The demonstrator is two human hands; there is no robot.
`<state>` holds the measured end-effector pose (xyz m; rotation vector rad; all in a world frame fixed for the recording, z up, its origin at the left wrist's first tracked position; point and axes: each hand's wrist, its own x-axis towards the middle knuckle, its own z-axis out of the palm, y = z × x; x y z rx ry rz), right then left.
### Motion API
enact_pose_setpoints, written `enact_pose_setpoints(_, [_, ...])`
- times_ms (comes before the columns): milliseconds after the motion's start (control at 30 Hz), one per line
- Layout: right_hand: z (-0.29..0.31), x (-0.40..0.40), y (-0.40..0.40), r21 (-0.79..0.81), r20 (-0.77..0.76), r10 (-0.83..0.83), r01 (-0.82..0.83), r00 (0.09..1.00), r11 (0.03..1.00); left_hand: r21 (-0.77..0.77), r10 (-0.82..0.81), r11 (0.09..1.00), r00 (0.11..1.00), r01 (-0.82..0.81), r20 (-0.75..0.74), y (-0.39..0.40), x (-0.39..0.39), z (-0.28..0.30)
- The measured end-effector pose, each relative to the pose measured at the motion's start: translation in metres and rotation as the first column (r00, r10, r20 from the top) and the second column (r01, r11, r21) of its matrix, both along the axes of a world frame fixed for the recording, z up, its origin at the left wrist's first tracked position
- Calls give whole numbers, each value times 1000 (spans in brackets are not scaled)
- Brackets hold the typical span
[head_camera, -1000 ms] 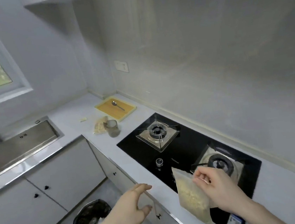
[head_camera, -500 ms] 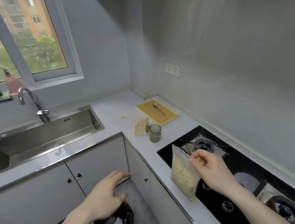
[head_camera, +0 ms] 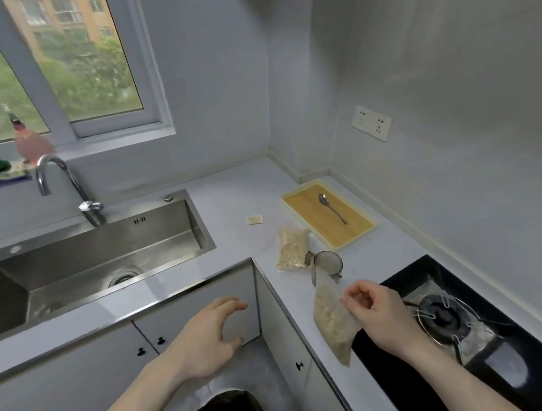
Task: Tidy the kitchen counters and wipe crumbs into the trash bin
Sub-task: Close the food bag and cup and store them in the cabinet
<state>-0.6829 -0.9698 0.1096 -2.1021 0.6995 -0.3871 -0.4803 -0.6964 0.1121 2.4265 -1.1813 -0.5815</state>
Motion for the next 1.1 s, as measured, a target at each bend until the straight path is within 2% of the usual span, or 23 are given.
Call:
enact_pose_setpoints(200, [-22,67,-47,7,-98,-3,4,995,1000,86,-46,995,998,50,-49,-78,51,-34])
enact_pose_setpoints(367, [-47,91,-66,41,-210,-27,36,977,999,229,-115,964,989,133,-88,-142,78,-70])
enact_pose_setpoints(533, [-61,107,-75,79,-267,-78,102,960,992,425,-276,869,961,253,-9,-201,103,-110])
enact_pose_setpoints(633, [-66,113,-78,95,-273,-102,132,957,987,471,-367,829,929,301,53,-226,113,-136])
enact_pose_setpoints(833, [-67,127,-82,158,-256,-140,185,956,970,517,-427,797,897,313,116,-244,123,-183])
enact_pose_setpoints(933, [-64,134,-83,205,-244,-140,192,960,960,521,-437,797,887,306,148,-247,133,-188])
enact_pose_setpoints(1000, [-61,140,-84,231,-239,-131,187,962,955,474,-420,824,896,310,143,-251,143,-180])
enact_pose_setpoints(1100, [-58,151,-85,275,-236,-127,192,963,942,319,-308,910,948,266,87,-261,161,-157])
